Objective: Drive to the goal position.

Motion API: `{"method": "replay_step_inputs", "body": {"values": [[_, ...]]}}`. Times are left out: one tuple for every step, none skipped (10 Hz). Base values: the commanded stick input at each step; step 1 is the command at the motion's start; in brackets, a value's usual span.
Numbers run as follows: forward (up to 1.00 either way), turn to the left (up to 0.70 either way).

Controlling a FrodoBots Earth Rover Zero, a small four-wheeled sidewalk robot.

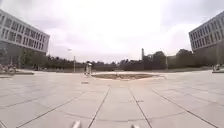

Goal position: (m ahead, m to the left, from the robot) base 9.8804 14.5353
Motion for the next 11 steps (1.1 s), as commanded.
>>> {"method": "replay_step_inputs", "body": {"values": [[0.70,0.00],[0.70,0.00],[0.70,0.00],[0.70,0.02],[0.70,0.02],[0.70,0.02],[0.70,0.01],[0.70,0.00],[0.70,0.00],[0.70,0.00],[0.70,0.00]]}}
